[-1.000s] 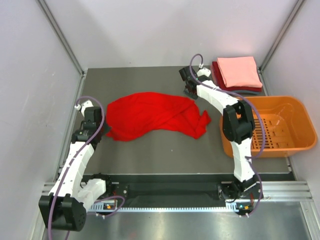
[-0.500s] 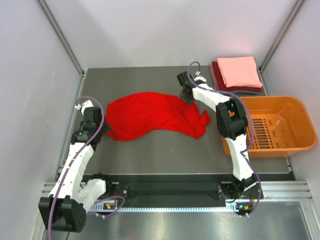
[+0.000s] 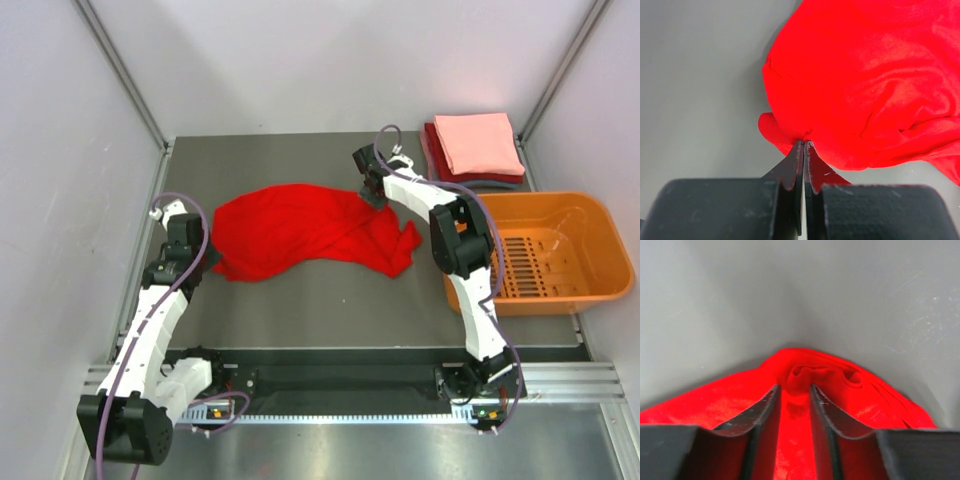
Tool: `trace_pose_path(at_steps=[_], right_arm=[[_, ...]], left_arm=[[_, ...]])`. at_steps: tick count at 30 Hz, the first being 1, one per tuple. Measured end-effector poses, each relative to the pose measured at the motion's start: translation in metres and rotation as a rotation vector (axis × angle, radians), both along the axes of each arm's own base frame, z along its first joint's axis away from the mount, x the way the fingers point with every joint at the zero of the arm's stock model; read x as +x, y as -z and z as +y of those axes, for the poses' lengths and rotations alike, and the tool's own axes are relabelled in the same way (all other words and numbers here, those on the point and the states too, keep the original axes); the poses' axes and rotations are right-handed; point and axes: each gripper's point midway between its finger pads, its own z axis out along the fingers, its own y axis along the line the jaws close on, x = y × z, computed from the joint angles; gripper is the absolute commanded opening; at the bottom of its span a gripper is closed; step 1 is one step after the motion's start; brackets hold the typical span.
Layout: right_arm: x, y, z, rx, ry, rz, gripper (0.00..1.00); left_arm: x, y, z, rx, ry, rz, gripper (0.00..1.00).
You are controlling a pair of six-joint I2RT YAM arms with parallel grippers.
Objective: Fold and stack the t-shirts
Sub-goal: Flatten the tshirt out
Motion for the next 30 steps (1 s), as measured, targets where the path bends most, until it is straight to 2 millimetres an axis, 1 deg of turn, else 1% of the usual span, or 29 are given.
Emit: trace_pose_path(at_steps=[1,2,5,7,13,16,18,19,22,24,25,27,28,30], right_arm=[[0.0,0.001,-0.001,-0.007,0.003,0.002,0.25],[0.0,0.002,-0.002,-0.011,0.006,0.004,0.17],[-0.002,0.003,-0.007,-0.027,0.011,0.015,0.04],[-0.002,0.004,-0.009,-0.033,0.01,0.019,0.0],[-0.001,0.001,-0.011,-0.06,-0.039,0.007,0.0],[-0.005,-0.01,-0.018,-0.087,-0.086,-0.008,0.0],[-0.009,-0.032,-0.024,-0.092,-0.113,-0.045,0.0],[-0.012,-0.046,-0.027,-0.091,-0.124,-0.071,0.0],[-0.026,-0.099,-0.036,-0.07,-0.143,-0.173,0.0],[-0.037,-0.142,-0.042,-0.043,-0.152,-0.268,0.0],[-0.044,-0.159,-0.045,-0.031,-0.155,-0.308,0.0],[-0.059,-0.186,-0.052,-0.012,-0.162,-0.37,0.0],[-0.069,-0.198,-0.057,-0.003,-0.166,-0.401,0.0],[-0.088,-0.212,-0.064,0.009,-0.176,-0.434,0.0]], left_arm=[[0.0,0.0,0.0,0.0,0.0,0.0,0.0],[0.0,0.0,0.0,0.0,0.0,0.0,0.0],[0.0,0.0,0.0,0.0,0.0,0.0,0.0],[0.0,0.0,0.0,0.0,0.0,0.0,0.0],[0.0,0.0,0.0,0.0,0.0,0.0,0.0],[0.0,0.0,0.0,0.0,0.0,0.0,0.0],[0.0,-0.002,-0.001,-0.004,0.003,-0.002,0.0],[0.001,-0.004,-0.002,-0.008,0.007,-0.007,0.0],[0.006,-0.017,-0.006,-0.028,0.021,-0.038,0.0],[0.009,-0.027,-0.01,-0.045,0.034,-0.063,0.0],[0.009,-0.032,-0.012,-0.053,0.041,-0.076,0.0],[0.01,-0.045,-0.016,-0.068,0.057,-0.097,0.0],[0.01,-0.054,-0.018,-0.076,0.068,-0.109,0.0],[0.007,-0.073,-0.021,-0.086,0.082,-0.137,0.0]])
